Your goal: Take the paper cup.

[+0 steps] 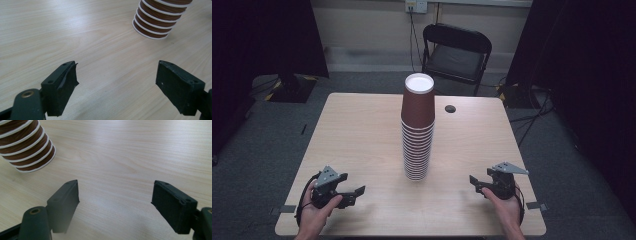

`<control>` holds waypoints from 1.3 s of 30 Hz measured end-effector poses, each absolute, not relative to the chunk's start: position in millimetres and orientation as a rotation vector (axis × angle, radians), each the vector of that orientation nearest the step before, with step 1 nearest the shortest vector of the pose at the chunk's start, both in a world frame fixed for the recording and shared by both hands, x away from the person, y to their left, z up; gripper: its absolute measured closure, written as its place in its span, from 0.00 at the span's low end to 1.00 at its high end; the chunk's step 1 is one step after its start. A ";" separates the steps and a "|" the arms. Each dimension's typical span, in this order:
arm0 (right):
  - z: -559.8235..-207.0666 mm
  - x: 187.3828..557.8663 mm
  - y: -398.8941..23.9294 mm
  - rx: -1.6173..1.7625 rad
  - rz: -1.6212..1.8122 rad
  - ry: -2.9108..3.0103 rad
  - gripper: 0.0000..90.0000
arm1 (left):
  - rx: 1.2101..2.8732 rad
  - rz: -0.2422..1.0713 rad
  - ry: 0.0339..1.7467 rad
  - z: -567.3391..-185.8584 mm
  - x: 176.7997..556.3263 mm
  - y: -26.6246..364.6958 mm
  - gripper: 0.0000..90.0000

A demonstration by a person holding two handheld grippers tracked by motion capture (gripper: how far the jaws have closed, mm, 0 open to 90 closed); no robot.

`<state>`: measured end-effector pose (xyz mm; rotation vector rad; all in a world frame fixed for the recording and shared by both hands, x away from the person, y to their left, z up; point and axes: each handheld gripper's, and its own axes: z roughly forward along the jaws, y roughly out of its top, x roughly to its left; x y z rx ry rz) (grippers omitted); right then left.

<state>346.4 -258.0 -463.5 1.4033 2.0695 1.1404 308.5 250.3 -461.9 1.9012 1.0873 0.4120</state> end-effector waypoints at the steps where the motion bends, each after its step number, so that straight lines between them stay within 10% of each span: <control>1: -463.5 346.4 -258.0 1.403 1.140 2.069 0.24 | 1.901 0.412 1.087 -461.9 308.5 250.3 0.19; 39: -355.0 341.4 -207.7 0.985 1.561 2.101 0.19 | 1.914 0.431 1.061 -459.7 306.3 248.7 0.20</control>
